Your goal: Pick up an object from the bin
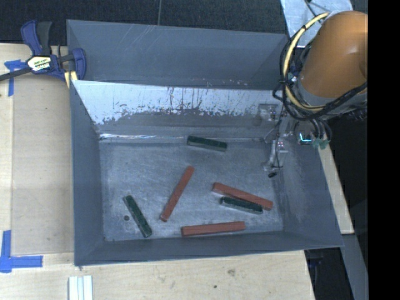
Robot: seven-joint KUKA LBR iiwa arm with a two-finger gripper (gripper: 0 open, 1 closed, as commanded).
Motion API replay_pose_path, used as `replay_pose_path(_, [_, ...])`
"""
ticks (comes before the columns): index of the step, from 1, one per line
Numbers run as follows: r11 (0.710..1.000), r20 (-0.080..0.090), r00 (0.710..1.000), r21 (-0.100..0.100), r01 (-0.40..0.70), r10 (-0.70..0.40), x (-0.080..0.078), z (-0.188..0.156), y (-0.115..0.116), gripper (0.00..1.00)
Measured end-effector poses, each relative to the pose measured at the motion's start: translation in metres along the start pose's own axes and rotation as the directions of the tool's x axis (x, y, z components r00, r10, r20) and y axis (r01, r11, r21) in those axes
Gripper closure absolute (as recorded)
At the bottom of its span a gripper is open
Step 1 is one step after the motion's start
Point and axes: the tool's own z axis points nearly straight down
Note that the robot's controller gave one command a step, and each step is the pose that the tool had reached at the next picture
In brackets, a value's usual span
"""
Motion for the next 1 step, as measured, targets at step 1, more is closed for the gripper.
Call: replay_pose_path(1, [0.974,0.001,0.974,0.000,0.227,-0.227,-0.0148,0.1379,0.0025,0.00])
